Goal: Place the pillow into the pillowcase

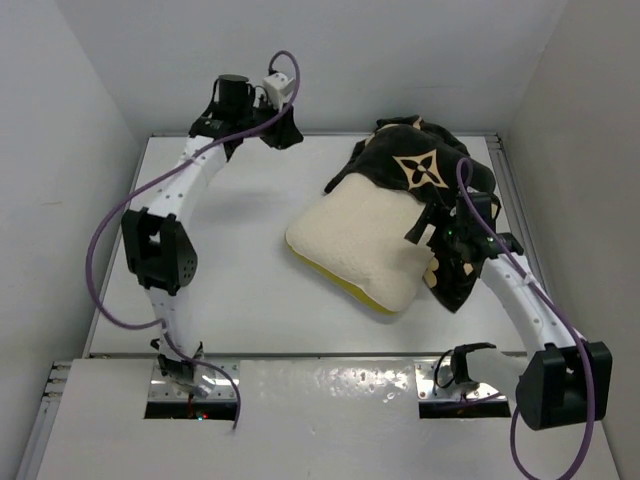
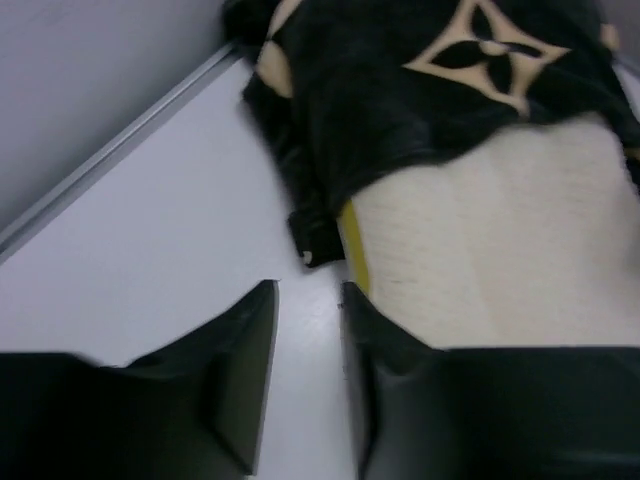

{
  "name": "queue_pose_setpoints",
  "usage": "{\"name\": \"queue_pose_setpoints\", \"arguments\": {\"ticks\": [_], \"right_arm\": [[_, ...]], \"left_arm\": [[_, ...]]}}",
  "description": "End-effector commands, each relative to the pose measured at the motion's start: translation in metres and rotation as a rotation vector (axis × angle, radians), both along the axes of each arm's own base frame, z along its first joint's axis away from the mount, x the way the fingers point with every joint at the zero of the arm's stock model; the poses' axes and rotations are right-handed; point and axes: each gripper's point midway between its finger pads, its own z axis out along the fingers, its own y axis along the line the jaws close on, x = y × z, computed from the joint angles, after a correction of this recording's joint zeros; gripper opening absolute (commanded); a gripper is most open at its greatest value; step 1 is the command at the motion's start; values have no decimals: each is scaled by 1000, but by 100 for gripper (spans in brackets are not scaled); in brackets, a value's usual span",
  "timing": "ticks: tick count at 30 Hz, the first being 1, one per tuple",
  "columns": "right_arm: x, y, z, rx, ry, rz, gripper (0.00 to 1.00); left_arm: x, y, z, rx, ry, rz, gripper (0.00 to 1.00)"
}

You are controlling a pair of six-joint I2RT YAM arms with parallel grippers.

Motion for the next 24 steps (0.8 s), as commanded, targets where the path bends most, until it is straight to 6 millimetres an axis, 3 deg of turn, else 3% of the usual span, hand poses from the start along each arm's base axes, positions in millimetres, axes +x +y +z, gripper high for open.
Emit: {"name": "queue_pose_setpoints", "arguments": {"ticks": [1, 2, 3, 4, 5, 7, 8, 10, 13, 14, 15, 16, 18, 19, 22, 24], "right_arm": [[2, -1, -10, 45, 22, -101, 99], [1, -1, -16, 65, 32, -136, 99], [2, -2, -19, 76, 34, -154, 99], [4, 1, -26, 97, 27, -161, 99], [6, 4, -29, 122, 28, -170, 99], [11, 10, -33, 151, 26, -156, 99], [15, 12, -41, 159, 38, -162, 99], [22, 14, -48, 172, 33, -169, 99], [29, 9, -65, 177, 56, -197, 99], [29, 4, -75, 171, 89, -211, 98], [30, 1, -78, 167, 100, -206, 96], [29, -1, -81, 167, 114, -190, 91], [29, -5, -87, 191, 134, -177, 81], [33, -8, -83, 222, 122, -161, 70], [38, -12, -81, 234, 122, -120, 65], [41, -13, -79, 226, 126, -98, 59]], "left_arm": [[52, 3, -79, 28, 114, 123, 34], [70, -2, -105, 58, 123, 108, 42], [75, -5, -119, 71, 143, 101, 56], [81, -11, -131, 69, 155, 99, 61], [90, -19, -155, 69, 176, 85, 64], [100, -31, -173, 57, 173, 86, 69], [104, -36, -193, 58, 187, 79, 69], [106, -48, -203, 33, 193, 68, 70], [83, -68, -224, 25, 243, -12, 70], [76, -76, -218, 15, 225, -46, 70], [57, -84, -235, 40, 251, -82, 71], [50, -91, -225, 40, 224, -107, 72], [31, -110, -227, 44, 204, -185, 75], [21, -118, -229, 35, 219, -223, 76], [-2, -141, -224, -3, 244, -320, 80], [-7, -146, -222, -12, 239, -340, 80]]}}
